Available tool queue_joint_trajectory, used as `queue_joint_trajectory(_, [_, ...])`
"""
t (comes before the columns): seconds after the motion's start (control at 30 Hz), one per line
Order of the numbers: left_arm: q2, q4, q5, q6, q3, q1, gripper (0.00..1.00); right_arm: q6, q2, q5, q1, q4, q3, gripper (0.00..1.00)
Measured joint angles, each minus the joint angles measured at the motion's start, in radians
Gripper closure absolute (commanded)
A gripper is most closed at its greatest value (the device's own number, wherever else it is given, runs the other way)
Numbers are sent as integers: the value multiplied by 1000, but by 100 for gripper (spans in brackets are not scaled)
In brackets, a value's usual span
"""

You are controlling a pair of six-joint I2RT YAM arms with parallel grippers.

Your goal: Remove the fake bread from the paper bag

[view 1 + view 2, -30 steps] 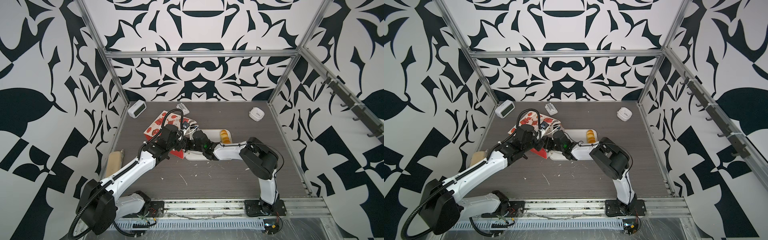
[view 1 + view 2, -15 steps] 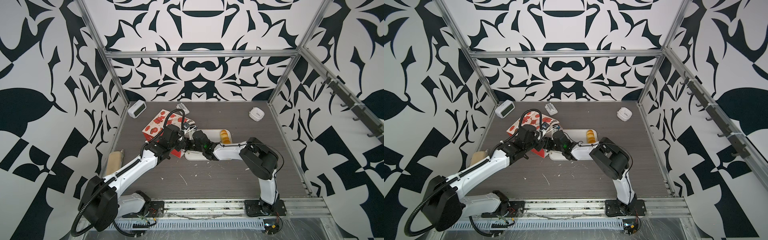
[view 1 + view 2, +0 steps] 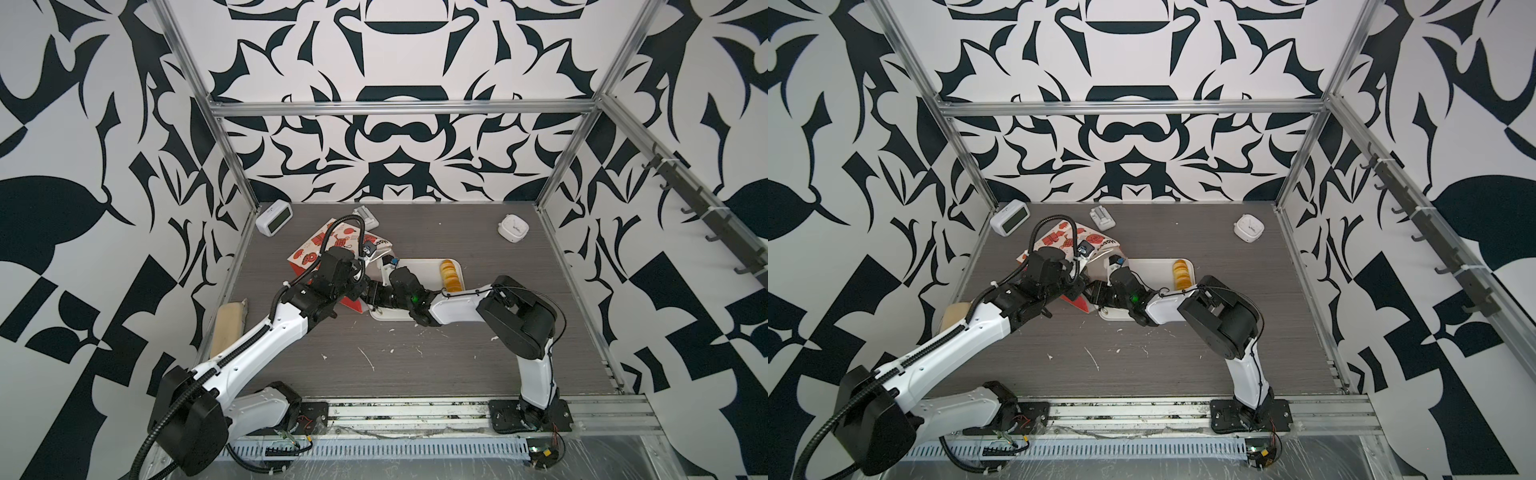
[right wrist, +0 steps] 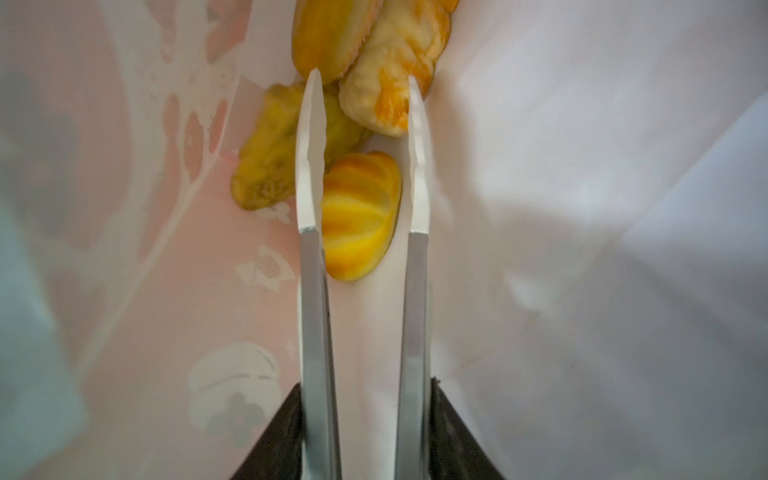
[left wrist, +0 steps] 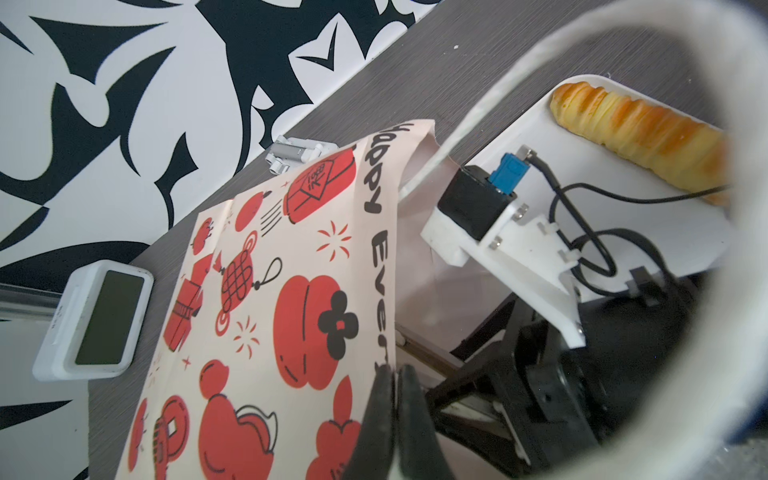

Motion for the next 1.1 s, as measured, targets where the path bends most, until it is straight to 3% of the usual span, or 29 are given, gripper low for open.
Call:
queue_joint_trajectory(0.33, [-87, -39, 9, 12, 0, 0, 100, 3, -72, -7, 1, 14, -33, 54])
queue_joint_trajectory(1.1, [-90, -46, 50, 11, 0, 0, 100, -18, -102, 38, -40, -45, -31, 53])
